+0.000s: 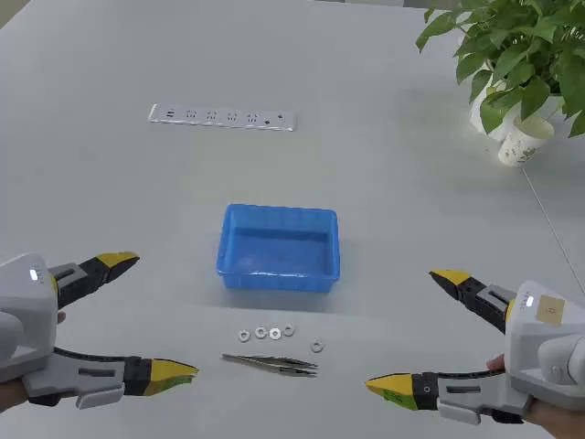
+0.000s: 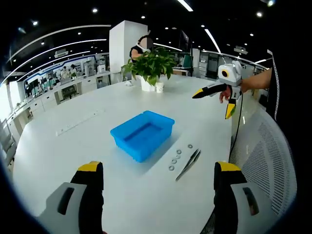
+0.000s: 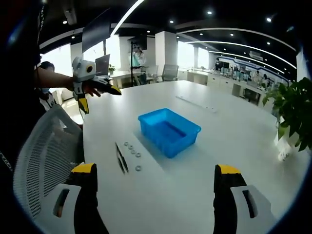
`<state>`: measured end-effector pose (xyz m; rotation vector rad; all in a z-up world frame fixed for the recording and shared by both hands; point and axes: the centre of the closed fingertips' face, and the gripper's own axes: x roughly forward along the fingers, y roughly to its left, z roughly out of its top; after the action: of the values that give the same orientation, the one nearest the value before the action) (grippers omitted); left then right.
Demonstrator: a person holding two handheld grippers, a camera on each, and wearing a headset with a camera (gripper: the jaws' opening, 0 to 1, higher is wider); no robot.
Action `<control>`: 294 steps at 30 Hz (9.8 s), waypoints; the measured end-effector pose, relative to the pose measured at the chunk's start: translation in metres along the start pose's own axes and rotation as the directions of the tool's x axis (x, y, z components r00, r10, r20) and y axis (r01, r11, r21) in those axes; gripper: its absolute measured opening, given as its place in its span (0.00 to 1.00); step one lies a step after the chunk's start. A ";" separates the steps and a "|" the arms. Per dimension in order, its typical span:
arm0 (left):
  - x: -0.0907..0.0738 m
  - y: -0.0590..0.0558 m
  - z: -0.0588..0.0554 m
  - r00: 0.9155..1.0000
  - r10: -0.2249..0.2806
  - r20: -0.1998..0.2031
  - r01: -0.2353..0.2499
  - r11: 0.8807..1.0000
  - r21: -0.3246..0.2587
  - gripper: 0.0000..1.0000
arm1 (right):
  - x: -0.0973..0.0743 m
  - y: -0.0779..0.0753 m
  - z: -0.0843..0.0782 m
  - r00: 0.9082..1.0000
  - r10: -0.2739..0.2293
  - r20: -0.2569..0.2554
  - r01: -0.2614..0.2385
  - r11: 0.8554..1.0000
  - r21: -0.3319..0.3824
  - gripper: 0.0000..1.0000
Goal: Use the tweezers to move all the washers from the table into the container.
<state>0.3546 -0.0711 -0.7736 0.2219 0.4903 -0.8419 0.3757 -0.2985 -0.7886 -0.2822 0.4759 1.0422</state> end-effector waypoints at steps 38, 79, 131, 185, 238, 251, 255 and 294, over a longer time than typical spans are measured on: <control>0.000 0.000 0.003 1.000 -0.015 -0.006 0.015 1.000 0.019 0.97 | -0.001 -0.001 0.002 1.000 0.001 -0.001 -0.001 1.000 -0.010 1.00; 0.008 -0.008 -0.007 0.994 -0.076 -0.082 0.081 0.995 0.058 0.92 | 0.002 0.003 0.000 0.999 0.023 -0.028 -0.024 0.999 -0.028 1.00; 0.076 -0.043 -0.067 0.857 -0.302 -0.417 0.443 0.845 0.300 0.24 | 0.073 0.068 -0.025 0.930 0.312 -0.196 -0.344 0.925 -0.161 0.38; 0.088 -0.050 -0.081 0.766 -0.316 -0.559 0.552 0.769 0.322 0.03 | 0.110 0.086 -0.042 0.880 0.345 -0.327 -0.424 0.880 -0.215 0.21; 0.068 -0.068 -0.025 0.779 -0.332 -0.532 0.560 0.750 0.352 0.03 | 0.117 0.094 -0.042 0.857 0.351 -0.376 -0.466 0.840 -0.278 0.12; 0.065 -0.071 -0.010 0.790 -0.349 -0.504 0.560 0.745 0.361 0.03 | 0.115 0.094 -0.038 0.863 0.340 -0.373 -0.458 0.839 -0.294 0.11; 0.064 -0.072 -0.004 0.797 -0.359 -0.487 0.560 0.741 0.370 0.03 | 0.114 0.094 -0.035 0.868 0.337 -0.365 -0.452 0.840 -0.299 0.10; 0.072 -0.096 0.041 0.805 -0.436 -0.402 0.584 0.700 0.410 0.03 | 0.116 0.097 -0.018 0.905 0.330 -0.269 -0.403 0.868 -0.291 0.09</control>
<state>0.3358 -0.1960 -0.7736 0.7380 0.5903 -1.5179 0.3349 -0.1725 -0.8624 -0.6349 0.5532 1.4839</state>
